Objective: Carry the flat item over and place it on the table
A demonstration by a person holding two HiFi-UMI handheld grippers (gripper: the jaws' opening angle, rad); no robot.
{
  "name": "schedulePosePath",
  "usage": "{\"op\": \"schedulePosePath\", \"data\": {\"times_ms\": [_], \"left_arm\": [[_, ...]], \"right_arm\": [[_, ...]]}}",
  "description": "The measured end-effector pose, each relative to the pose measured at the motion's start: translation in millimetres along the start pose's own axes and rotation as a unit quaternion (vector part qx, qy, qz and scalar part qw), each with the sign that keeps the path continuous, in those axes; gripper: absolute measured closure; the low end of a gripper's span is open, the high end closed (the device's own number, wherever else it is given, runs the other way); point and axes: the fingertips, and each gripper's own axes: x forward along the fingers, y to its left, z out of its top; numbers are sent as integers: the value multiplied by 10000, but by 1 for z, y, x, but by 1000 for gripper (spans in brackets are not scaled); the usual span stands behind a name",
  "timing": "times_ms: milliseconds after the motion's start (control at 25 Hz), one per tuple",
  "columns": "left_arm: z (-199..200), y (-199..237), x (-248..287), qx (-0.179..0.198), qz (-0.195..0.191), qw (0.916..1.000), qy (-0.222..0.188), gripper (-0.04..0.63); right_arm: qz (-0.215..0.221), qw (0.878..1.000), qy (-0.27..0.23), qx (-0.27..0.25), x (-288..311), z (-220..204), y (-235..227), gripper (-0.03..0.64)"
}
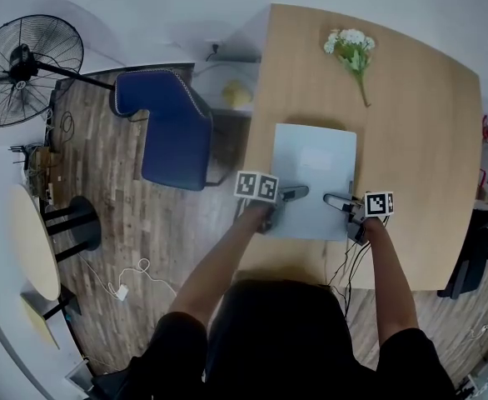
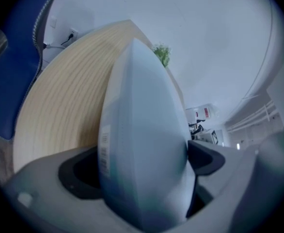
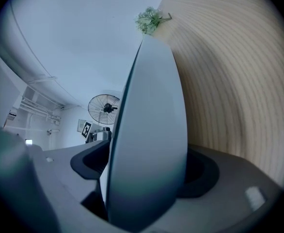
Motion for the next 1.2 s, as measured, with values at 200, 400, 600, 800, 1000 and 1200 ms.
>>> {"op": "schedulePosePath", "data": {"times_ms": [200,400,600,800,1000,1200], "left_arm": [[-3,10,-12,-4,300,9995,-137,57],[-13,17,-14,187,489,9984,-219,112],[-17,16,-17,259,498,9980,-296,114],[-16,19,-21,364,609,9969,-344,115],[-21,19,-18,640,726,9949,-281,135],[-29,15,-29,683,569,9956,-296,121]], "right_arm": [[-521,9985,-12,-141,-5,-5,-11,229],[-660,9976,0,-223,-6,-9,-12,229],[-862,9959,-79,-275,-9,-14,-8,229],[-1368,9888,-350,-487,-21,-14,-13,218],[-1844,9780,-657,-728,-49,-15,-17,267],[-1780,9774,-771,-837,-58,-28,7,268]]}}
